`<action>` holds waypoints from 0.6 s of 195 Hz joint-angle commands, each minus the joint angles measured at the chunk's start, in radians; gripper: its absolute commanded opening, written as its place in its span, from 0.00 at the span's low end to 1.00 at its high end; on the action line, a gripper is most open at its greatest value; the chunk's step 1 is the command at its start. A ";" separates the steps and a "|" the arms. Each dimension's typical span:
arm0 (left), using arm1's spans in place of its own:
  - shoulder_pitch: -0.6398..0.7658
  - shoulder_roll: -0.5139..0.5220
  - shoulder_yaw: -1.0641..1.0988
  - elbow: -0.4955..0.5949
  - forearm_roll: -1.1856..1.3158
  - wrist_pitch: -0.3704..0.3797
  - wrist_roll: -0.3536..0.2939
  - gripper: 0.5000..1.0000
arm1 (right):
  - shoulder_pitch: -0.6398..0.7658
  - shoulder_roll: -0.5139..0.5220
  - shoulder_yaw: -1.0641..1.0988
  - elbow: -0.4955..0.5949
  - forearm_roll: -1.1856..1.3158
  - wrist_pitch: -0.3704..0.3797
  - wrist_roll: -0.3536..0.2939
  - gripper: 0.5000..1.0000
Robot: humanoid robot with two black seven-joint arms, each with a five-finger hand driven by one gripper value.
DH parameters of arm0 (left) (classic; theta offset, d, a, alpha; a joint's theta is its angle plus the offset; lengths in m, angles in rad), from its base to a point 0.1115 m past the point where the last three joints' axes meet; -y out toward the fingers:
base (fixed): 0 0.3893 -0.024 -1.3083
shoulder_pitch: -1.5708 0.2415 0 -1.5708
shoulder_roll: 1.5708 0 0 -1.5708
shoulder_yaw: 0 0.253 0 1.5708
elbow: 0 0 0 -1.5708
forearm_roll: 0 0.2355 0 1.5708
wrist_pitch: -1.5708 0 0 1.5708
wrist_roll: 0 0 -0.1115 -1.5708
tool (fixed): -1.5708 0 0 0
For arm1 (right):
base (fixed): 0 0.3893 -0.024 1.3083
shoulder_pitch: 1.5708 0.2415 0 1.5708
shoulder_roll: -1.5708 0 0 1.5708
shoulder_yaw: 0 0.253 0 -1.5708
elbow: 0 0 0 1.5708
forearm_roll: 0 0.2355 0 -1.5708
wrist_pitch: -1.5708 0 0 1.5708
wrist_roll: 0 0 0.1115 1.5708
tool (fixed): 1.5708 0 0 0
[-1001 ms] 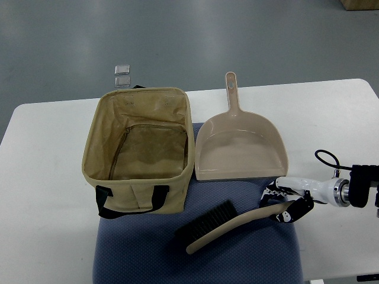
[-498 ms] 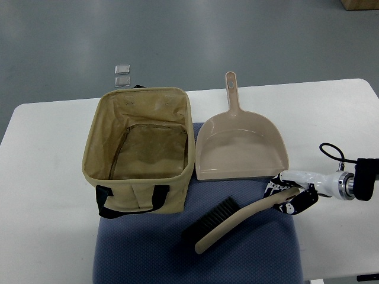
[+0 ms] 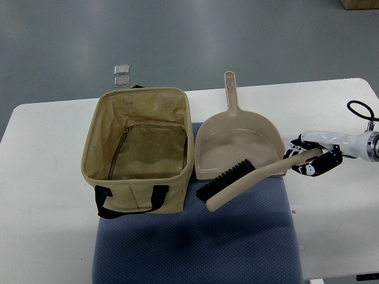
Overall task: Put pink broom in yellow bag with right hand
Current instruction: 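Lift the brush with the right hand and swing it over the bag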
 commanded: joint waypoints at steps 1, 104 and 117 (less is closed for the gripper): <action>0.000 0.000 0.001 0.000 0.000 0.000 0.000 1.00 | 0.023 -0.028 0.047 0.002 0.018 0.037 0.001 0.00; -0.002 0.000 0.002 -0.003 0.002 0.000 0.000 1.00 | 0.267 -0.148 0.210 0.001 0.198 0.155 -0.004 0.00; -0.002 0.000 0.002 -0.003 0.002 0.000 0.000 1.00 | 0.305 -0.133 0.202 -0.006 0.198 0.154 -0.009 0.00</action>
